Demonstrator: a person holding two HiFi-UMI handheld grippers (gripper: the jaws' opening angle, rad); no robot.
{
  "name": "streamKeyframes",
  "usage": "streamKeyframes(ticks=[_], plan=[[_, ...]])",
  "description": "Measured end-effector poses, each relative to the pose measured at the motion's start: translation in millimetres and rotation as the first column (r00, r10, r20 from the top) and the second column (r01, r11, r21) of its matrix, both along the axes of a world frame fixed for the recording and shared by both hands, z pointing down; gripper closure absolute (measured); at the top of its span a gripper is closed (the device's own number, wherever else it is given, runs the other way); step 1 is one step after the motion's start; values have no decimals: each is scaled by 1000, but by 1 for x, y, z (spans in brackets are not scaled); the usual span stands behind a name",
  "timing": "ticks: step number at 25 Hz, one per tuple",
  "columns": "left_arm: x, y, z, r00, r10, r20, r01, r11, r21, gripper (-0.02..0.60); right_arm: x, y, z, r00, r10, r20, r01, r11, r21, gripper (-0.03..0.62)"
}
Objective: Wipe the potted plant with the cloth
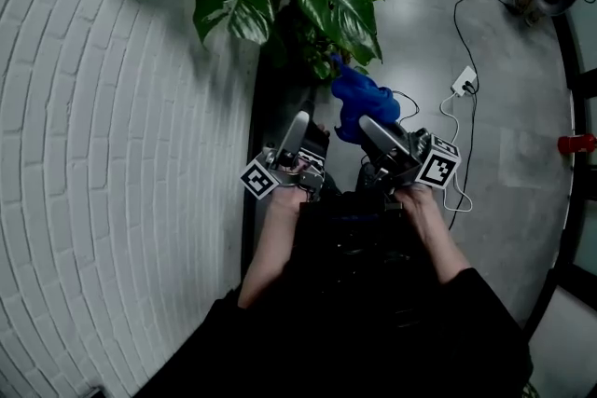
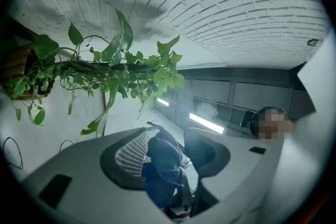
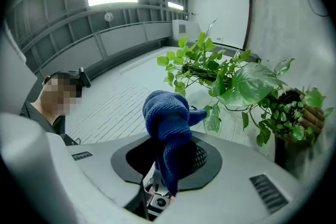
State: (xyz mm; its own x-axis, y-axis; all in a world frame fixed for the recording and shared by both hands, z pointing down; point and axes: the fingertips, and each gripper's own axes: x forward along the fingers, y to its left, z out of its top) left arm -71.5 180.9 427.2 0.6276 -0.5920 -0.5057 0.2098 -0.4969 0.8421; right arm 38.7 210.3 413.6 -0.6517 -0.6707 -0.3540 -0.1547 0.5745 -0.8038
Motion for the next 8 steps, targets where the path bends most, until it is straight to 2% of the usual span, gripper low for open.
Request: streamKeyframes(ticks=[8], plan=[[14, 14, 5, 1000, -1, -3, 1, 1000, -22, 373, 22, 17, -1, 1000, 16, 7, -16, 1000, 2, 480]])
